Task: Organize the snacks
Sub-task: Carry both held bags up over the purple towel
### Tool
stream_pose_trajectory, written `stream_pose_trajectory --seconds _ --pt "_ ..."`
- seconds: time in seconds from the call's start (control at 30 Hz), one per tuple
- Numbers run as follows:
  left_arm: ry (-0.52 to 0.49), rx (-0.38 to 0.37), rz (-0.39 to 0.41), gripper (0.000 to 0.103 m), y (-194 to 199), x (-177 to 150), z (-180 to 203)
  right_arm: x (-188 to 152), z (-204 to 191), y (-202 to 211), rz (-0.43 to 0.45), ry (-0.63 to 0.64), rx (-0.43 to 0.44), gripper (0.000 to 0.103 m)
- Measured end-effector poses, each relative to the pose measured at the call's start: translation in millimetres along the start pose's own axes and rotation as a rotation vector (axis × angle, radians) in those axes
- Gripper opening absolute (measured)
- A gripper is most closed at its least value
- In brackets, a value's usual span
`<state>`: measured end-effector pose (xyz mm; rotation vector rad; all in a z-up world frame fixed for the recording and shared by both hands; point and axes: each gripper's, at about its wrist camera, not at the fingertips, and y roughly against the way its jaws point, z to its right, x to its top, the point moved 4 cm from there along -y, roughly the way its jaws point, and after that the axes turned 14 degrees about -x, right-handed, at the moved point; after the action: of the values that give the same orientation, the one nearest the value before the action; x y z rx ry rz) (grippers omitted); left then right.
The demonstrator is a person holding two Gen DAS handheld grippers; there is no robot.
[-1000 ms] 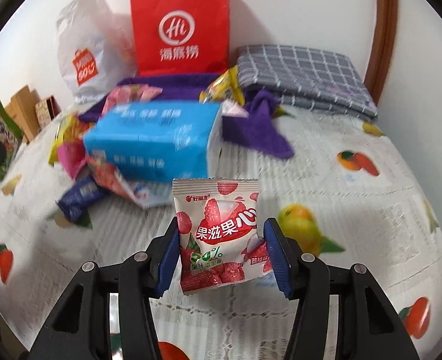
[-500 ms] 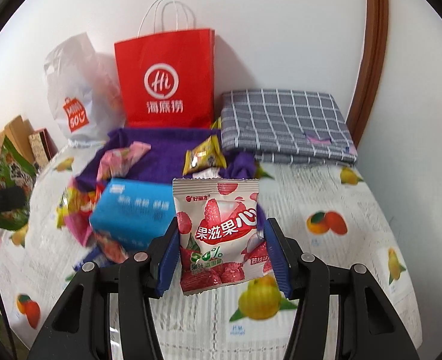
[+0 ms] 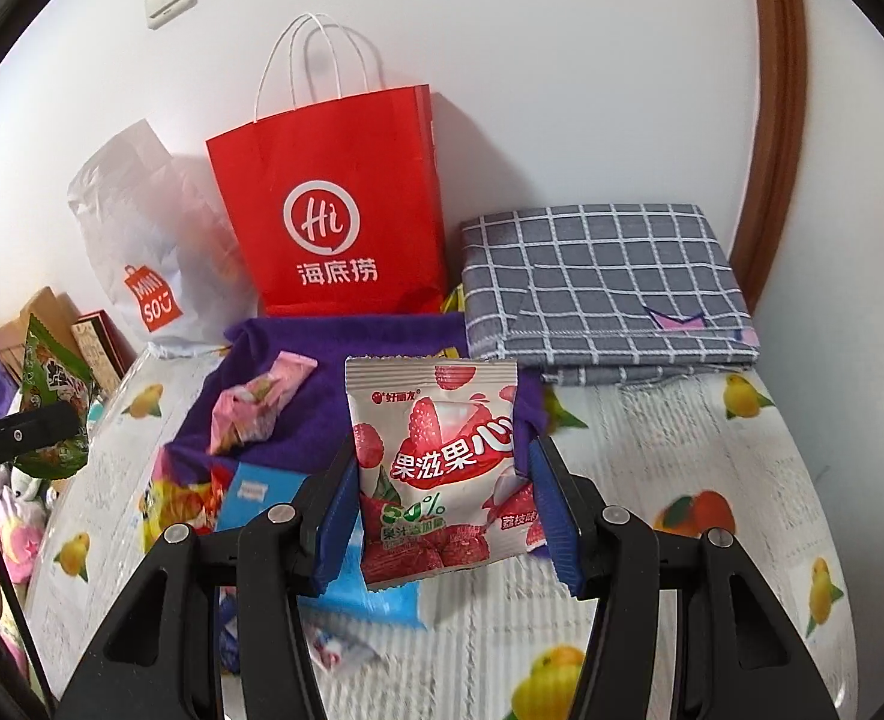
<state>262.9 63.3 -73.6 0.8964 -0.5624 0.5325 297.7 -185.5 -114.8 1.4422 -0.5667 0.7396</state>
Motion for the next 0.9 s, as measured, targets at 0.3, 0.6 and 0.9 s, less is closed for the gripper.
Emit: stream_pose_trajectory --seconds 0.3,0.6,0.9 --pt "0.026 -0.002 0.01 0.04 -17 22 -23 20 -16 -48 -0.056 -0.018 0.05 0.054" --pt "0.047 -0.002 -0.009 0.04 -35 32 -46 14 -48 -112 -0.182 0.024 0.117 0.054" --pt "0.085 -0.037 -0.055 0.04 -69 31 -61 0 -68 -149 -0.281 0.077 0.121 0.055"
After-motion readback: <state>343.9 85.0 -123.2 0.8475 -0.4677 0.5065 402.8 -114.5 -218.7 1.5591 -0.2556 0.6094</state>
